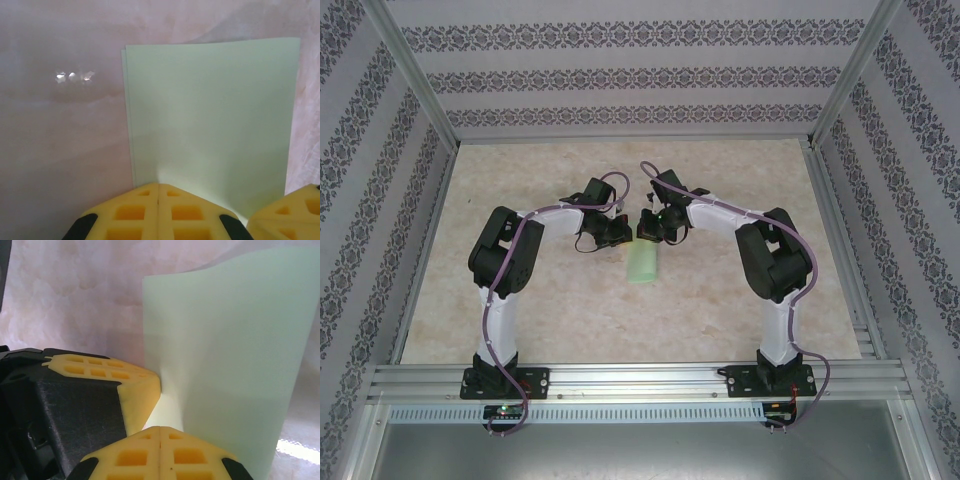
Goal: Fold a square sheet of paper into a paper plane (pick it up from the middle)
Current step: Fold the square sheet of paper in half at the center of the table.
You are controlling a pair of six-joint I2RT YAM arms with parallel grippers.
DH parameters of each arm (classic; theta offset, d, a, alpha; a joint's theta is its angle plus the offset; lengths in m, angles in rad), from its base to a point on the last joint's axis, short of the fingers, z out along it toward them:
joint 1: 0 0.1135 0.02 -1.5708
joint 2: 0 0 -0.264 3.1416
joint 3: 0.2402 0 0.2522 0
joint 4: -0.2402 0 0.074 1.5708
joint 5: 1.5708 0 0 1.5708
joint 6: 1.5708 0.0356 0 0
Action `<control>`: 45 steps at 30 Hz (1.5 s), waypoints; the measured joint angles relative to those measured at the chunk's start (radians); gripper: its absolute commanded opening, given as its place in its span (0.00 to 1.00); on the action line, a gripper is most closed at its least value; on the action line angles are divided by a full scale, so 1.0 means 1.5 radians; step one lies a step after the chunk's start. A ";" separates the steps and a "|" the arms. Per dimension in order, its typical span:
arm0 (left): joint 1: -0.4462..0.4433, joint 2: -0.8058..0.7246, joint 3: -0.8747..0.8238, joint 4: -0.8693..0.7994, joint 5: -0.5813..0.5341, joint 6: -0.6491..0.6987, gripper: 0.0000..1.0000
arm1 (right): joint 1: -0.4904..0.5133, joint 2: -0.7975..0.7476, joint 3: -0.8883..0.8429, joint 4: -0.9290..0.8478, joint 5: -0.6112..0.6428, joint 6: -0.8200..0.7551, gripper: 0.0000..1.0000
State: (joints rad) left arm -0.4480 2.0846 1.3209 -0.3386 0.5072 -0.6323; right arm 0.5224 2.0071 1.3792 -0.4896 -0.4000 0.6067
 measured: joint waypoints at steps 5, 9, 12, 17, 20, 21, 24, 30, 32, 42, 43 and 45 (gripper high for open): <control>0.000 0.000 0.000 0.000 0.000 0.000 0.00 | -0.006 0.000 -0.020 0.003 -0.002 -0.003 0.04; 0.000 0.000 0.000 0.000 0.000 0.000 0.00 | -0.013 0.000 -0.042 0.003 -0.002 -0.003 0.04; 0.000 0.000 0.000 0.000 0.000 0.000 0.00 | -0.019 0.000 -0.054 0.004 -0.002 -0.004 0.04; 0.000 0.000 0.000 0.000 -0.001 0.000 0.00 | -0.025 0.000 -0.070 0.017 -0.002 -0.005 0.05; 0.000 0.000 0.000 0.000 -0.001 0.000 0.00 | -0.028 0.000 -0.081 0.029 -0.007 -0.007 0.05; 0.000 0.000 0.000 0.000 -0.002 0.000 0.00 | -0.030 -0.001 -0.083 0.033 -0.009 -0.007 0.05; 0.000 0.000 0.000 0.000 -0.005 0.000 0.00 | -0.033 -0.003 -0.092 0.044 -0.016 -0.011 0.05; 0.000 0.000 -0.002 0.001 -0.005 0.000 0.00 | -0.042 -0.028 -0.145 0.098 -0.027 -0.024 0.07; 0.000 0.000 -0.002 0.001 -0.005 -0.001 0.00 | -0.052 -0.045 -0.173 0.115 -0.032 -0.030 0.08; 0.000 -0.001 -0.006 0.006 -0.005 0.000 0.00 | -0.082 -0.106 -0.186 0.118 -0.062 -0.006 0.07; 0.000 -0.001 -0.006 0.006 -0.005 0.000 0.00 | -0.078 -0.111 -0.174 0.121 -0.065 -0.001 0.06; 0.000 -0.001 -0.006 0.006 -0.005 0.000 0.00 | -0.069 -0.113 -0.149 0.133 -0.069 0.005 0.06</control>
State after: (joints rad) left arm -0.4480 2.0827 1.3121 -0.3302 0.4995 -0.6327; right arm 0.4191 1.8381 1.1553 -0.2905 -0.5030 0.6144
